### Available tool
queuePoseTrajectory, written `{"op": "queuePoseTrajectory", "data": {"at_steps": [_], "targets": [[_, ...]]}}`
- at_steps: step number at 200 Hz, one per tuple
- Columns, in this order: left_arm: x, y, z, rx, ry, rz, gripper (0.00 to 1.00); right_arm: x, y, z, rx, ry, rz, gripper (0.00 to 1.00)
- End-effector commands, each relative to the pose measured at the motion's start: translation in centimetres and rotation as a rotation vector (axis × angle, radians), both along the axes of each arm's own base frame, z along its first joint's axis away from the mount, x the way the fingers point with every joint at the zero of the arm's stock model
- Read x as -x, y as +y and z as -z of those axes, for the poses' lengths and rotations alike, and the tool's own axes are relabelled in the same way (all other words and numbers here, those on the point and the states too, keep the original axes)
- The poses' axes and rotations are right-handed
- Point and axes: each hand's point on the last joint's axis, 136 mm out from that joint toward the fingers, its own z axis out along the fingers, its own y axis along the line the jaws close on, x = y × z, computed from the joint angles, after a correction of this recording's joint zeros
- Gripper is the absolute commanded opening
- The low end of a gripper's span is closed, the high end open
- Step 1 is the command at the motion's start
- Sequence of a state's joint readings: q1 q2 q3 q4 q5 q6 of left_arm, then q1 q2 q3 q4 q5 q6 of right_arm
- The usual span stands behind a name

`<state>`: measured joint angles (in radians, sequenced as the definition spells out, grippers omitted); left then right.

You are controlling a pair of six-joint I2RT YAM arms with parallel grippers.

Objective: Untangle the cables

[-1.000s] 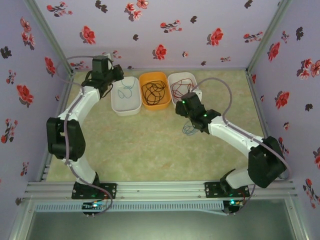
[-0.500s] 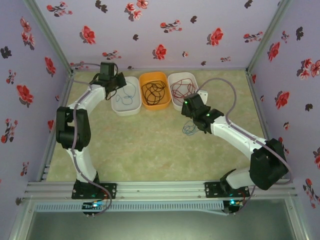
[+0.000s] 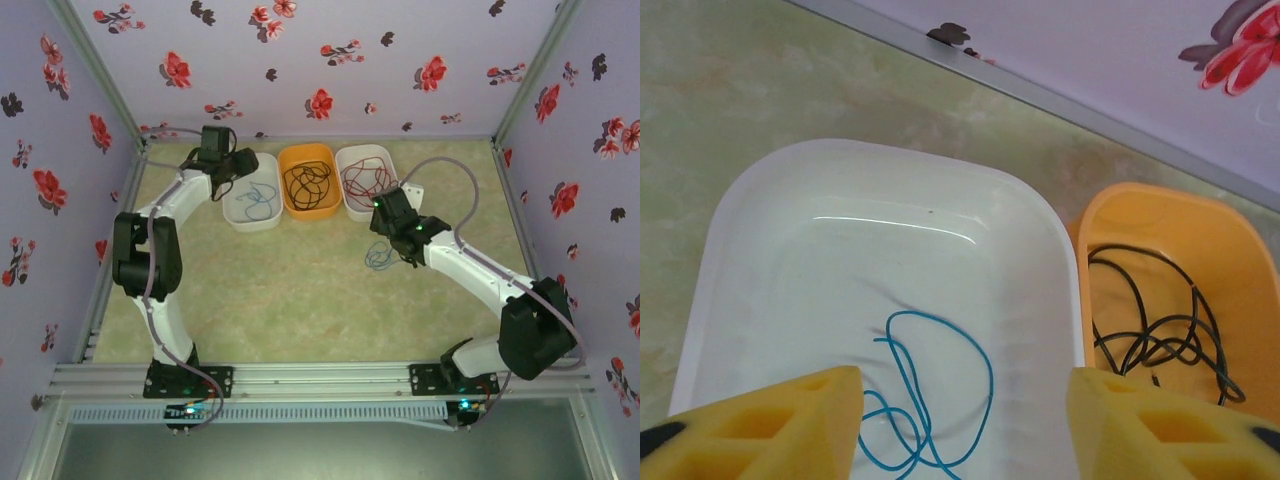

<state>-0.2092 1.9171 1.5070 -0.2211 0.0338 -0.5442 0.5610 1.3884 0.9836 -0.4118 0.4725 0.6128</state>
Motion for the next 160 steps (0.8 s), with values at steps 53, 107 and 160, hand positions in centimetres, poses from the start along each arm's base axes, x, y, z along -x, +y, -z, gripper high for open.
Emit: {"op": "queuePoseTrajectory", "data": {"at_steps": [53,107,160], "targets": [[5.6,-2.2,-5.4,-0.018,-0.105,0.105,1.0,1.5,-2.9,3.8,0.053,0.182,0.121,0.7],[9.9,-4.0,-4.2,0.049,-0.155,0.154,1.0,2.0,-2.8,7.1,0.021,0.298,0.124,0.47],[10.9,-5.2,-2.9,0.104,-0.168,0.183,1.0,0.7,-2.1,9.1,-0.01,0.318,0.12,0.4]]}}
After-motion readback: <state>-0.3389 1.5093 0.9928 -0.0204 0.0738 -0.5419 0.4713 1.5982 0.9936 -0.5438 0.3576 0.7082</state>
